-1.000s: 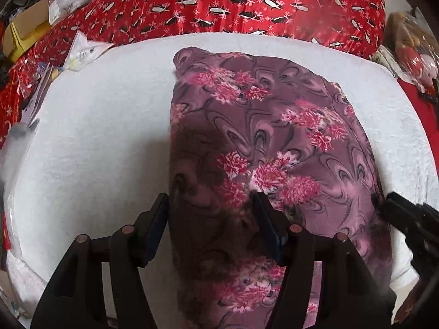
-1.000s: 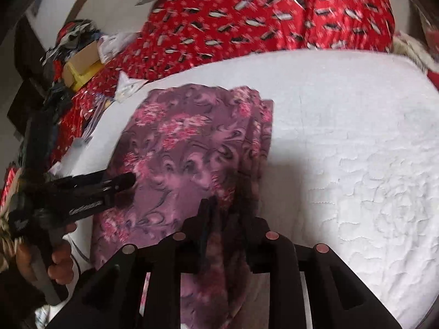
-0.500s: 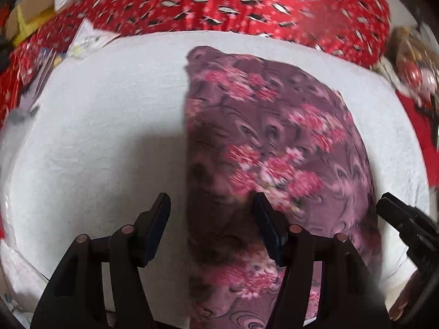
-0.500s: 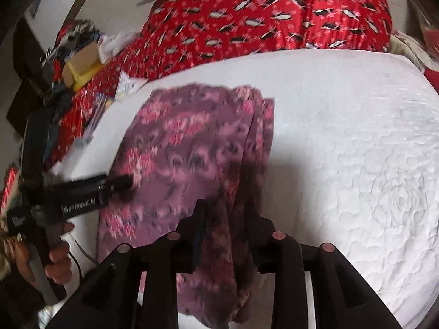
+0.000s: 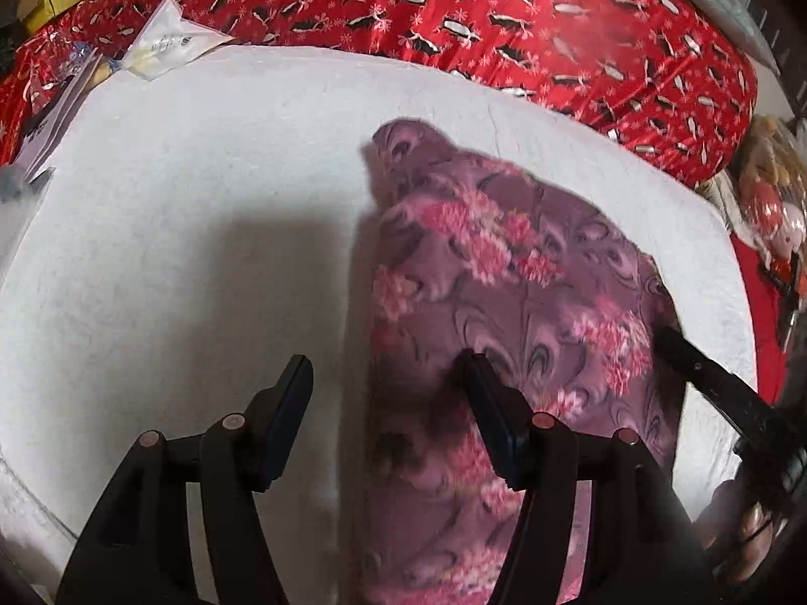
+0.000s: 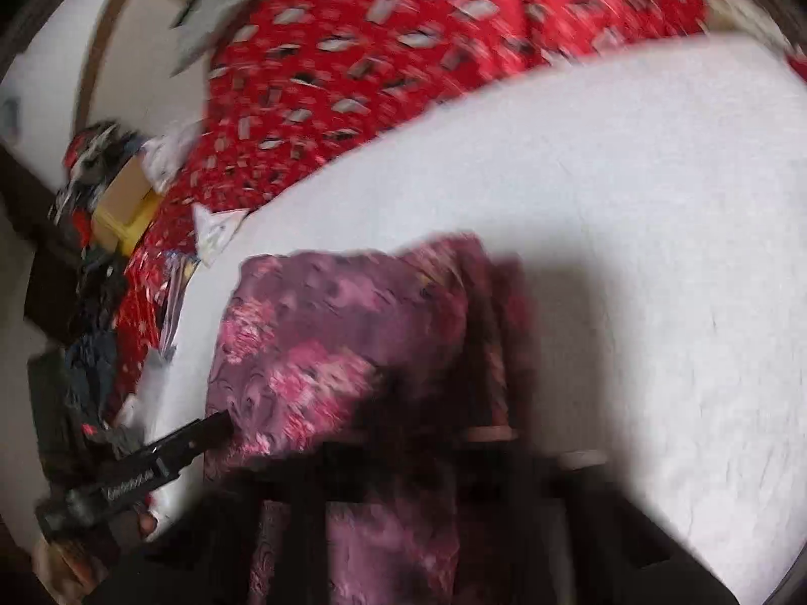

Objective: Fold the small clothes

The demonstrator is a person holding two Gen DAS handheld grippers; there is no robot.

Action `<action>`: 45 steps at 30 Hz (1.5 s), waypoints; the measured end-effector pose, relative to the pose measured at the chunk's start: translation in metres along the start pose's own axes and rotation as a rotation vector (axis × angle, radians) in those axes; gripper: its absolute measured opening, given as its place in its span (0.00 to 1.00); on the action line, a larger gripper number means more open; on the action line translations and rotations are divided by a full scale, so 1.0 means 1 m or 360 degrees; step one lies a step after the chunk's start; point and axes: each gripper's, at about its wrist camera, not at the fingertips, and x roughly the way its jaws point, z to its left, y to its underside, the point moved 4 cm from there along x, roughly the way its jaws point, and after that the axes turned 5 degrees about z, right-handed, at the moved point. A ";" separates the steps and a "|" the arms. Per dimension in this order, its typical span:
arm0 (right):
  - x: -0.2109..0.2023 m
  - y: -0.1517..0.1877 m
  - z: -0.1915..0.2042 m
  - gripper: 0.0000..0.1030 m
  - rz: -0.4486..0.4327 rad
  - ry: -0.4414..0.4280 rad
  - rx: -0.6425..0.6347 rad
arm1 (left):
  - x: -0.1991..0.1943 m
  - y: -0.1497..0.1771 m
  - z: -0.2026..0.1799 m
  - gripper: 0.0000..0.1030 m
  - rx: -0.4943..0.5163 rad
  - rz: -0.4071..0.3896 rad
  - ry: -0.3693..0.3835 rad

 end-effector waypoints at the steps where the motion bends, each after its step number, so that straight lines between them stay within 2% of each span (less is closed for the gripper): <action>1: -0.004 -0.002 0.003 0.04 -0.0050 0.0008 -0.0034 | 0.001 -0.003 0.002 0.60 -0.0005 -0.0017 -0.0006; 2: -0.005 -0.002 0.000 0.04 -0.0066 0.0003 -0.0011 | 0.003 -0.006 0.004 0.61 -0.0001 -0.0023 -0.0015; 4: 0.010 0.003 -0.012 0.04 0.0037 0.0039 0.0038 | 0.014 -0.011 0.006 0.70 0.0030 0.0006 -0.0049; 6: 0.013 0.003 -0.015 0.04 0.0061 0.0035 0.0046 | 0.012 -0.013 0.008 0.70 0.0021 0.0010 -0.0032; 7: 0.009 0.001 -0.014 0.14 0.0048 0.0060 0.0051 | 0.009 -0.013 0.007 0.70 0.0013 0.0002 -0.0021; 9: 0.000 -0.007 -0.005 0.16 -0.0028 0.0108 0.0032 | 0.005 -0.016 0.004 0.70 0.0006 -0.0023 0.0007; 12: -0.002 -0.022 0.009 0.20 -0.0095 0.0073 -0.0042 | 0.007 -0.019 -0.004 0.70 0.0033 -0.0042 -0.0018; 15: 0.017 -0.029 0.011 0.19 -0.0053 0.0151 -0.0109 | 0.019 -0.019 -0.008 0.71 0.0047 -0.0012 -0.0048; 16: 0.025 -0.029 0.006 0.12 -0.0001 0.0209 -0.0121 | 0.020 -0.019 -0.008 0.71 0.0043 -0.0013 -0.0047; 17: 0.039 -0.026 0.001 0.11 0.0081 0.0253 -0.0146 | 0.020 -0.019 -0.008 0.71 0.0043 -0.0015 -0.0049; 18: 0.040 -0.026 0.002 0.10 0.0061 0.0254 -0.0177 | 0.019 -0.019 -0.008 0.71 0.0046 -0.0017 -0.0053; 21: 0.030 -0.025 0.006 0.11 0.0052 0.0271 -0.0201 | 0.015 -0.019 -0.009 0.70 0.0075 -0.0020 -0.0072; 22: 0.024 -0.023 0.008 0.18 0.0051 0.0261 -0.0195 | 0.013 -0.017 -0.009 0.70 0.0084 -0.0017 -0.0079; 27: -0.006 0.003 0.015 0.19 0.0018 0.0105 -0.0226 | 0.003 -0.006 -0.008 0.70 0.0116 -0.0062 -0.0115; 29: 0.004 0.020 0.011 0.20 0.0117 0.0159 -0.0288 | 0.006 -0.002 -0.008 0.70 0.0119 -0.0032 -0.0136; 32: -0.006 0.029 0.014 0.24 0.0095 0.0234 -0.0346 | -0.003 0.006 -0.007 0.70 0.0119 -0.0019 -0.0122; 35: -0.025 0.039 0.017 0.25 0.0084 0.0153 -0.0295 | -0.016 0.024 -0.004 0.70 0.0136 -0.0042 -0.0107; 36: -0.028 0.046 0.015 0.29 0.0090 0.0149 -0.0292 | -0.016 0.032 -0.002 0.70 0.0122 -0.0034 -0.0099; 39: -0.018 0.068 -0.001 0.34 0.0200 0.0227 -0.0288 | -0.001 0.056 0.003 0.73 0.0109 0.0056 -0.0074; 41: -0.024 0.074 -0.009 0.47 0.0159 0.0235 -0.0221 | -0.007 0.064 0.006 0.73 0.0092 0.0018 -0.0062; 45: -0.045 0.082 -0.017 0.47 0.0174 0.0249 -0.0130 | -0.027 0.078 0.009 0.72 0.0100 0.0009 -0.0066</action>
